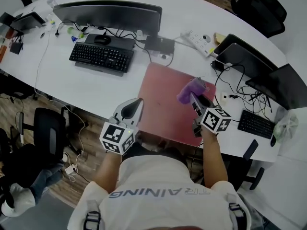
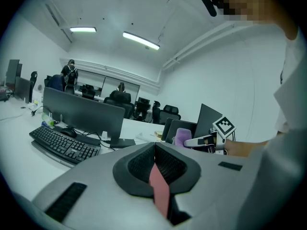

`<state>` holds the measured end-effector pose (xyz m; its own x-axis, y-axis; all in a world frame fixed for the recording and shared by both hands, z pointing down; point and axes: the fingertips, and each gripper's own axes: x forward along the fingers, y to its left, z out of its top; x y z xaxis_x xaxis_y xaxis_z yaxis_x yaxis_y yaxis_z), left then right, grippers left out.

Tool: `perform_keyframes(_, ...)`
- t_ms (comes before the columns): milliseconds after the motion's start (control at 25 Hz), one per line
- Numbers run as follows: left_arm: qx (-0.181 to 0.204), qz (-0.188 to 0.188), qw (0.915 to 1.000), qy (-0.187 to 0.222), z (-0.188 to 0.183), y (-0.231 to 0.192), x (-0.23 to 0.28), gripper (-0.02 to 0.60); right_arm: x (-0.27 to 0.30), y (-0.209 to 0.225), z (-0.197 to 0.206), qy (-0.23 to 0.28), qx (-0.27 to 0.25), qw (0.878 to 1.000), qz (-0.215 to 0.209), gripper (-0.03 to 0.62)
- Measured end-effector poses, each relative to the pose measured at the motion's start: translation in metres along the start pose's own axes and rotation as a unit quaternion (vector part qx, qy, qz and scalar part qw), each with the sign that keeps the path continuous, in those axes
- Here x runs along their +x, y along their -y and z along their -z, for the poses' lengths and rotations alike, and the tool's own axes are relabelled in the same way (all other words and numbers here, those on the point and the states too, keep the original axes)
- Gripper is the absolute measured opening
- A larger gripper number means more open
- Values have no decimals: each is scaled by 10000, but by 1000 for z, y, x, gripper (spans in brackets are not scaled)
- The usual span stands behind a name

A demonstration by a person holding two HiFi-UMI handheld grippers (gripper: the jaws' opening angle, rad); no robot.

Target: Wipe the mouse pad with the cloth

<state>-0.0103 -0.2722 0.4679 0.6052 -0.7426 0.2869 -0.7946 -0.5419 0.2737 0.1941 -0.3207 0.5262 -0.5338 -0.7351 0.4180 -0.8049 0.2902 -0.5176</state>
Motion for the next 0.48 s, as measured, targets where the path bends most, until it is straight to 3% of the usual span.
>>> perform_keyframes(160, -74, -78, 9999, 52, -3, -25, -18, 31, 36, -51, 21, -360, -346, 9983, -298, 106)
perform_keyframes(480, -272, -342, 9990, -7, 7, -93, -57, 31, 127, -129, 87, -1185, -424, 9888, -805, 106)
